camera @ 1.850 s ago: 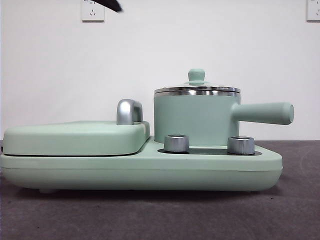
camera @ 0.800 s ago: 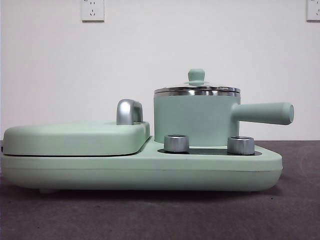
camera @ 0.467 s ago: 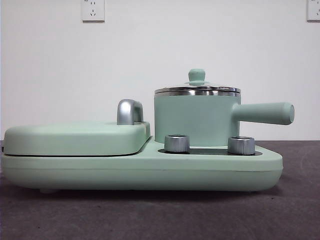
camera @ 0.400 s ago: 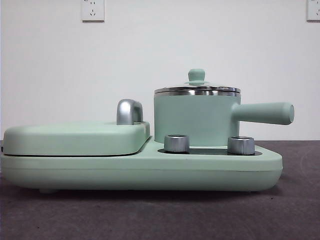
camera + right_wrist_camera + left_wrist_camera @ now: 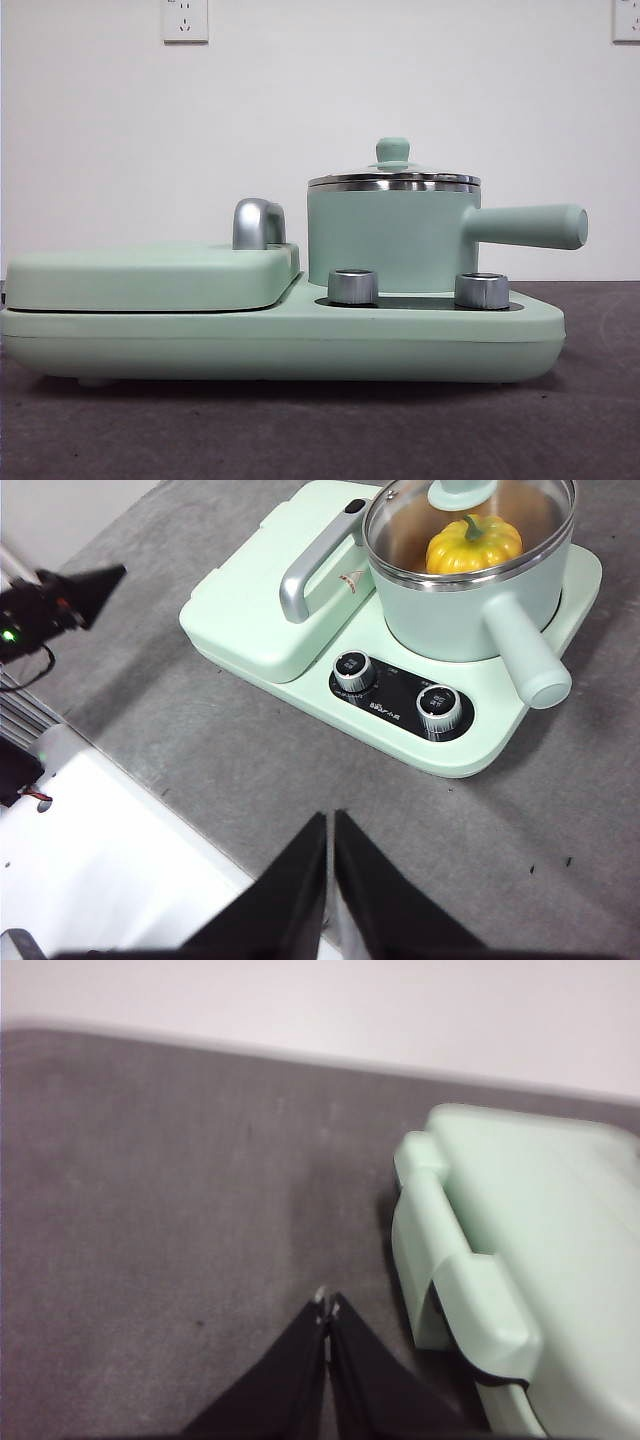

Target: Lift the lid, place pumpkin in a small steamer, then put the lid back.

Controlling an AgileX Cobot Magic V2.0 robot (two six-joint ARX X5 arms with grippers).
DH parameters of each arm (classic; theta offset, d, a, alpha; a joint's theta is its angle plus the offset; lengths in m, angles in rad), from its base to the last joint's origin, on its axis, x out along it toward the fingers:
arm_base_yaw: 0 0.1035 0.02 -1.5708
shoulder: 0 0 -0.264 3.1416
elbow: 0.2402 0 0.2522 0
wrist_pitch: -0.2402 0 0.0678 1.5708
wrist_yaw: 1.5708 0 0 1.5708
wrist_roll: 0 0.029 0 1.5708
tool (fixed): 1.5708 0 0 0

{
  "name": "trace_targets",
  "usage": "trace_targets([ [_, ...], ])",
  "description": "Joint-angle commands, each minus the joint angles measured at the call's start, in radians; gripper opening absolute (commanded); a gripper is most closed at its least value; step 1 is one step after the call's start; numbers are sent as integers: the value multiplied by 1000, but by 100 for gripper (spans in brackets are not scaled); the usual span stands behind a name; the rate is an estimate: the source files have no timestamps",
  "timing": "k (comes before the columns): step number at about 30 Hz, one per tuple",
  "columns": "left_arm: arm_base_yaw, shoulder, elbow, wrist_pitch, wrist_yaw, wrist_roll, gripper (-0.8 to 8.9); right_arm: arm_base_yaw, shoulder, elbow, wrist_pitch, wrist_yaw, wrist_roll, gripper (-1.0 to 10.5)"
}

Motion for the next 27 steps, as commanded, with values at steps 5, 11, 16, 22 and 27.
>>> trace_targets([
  [5, 5, -18, -19, -25, -2, 124, 6, 5, 2, 12, 11, 0, -10, 7],
  [11, 6, -18, -19, -24, -2, 190, 6, 5, 2, 12, 11, 0, -10, 7],
  [16, 26, -18, -19, -23, -2, 203, 6, 5, 2, 12, 11, 0, -10, 7],
  [22, 29, -18, -19, -23, -2, 203, 6, 5, 2, 12, 11, 0, -10, 7],
  [27, 29, -18, -19, -23, -2, 203, 6, 5, 2, 12, 11, 0, -10, 7],
])
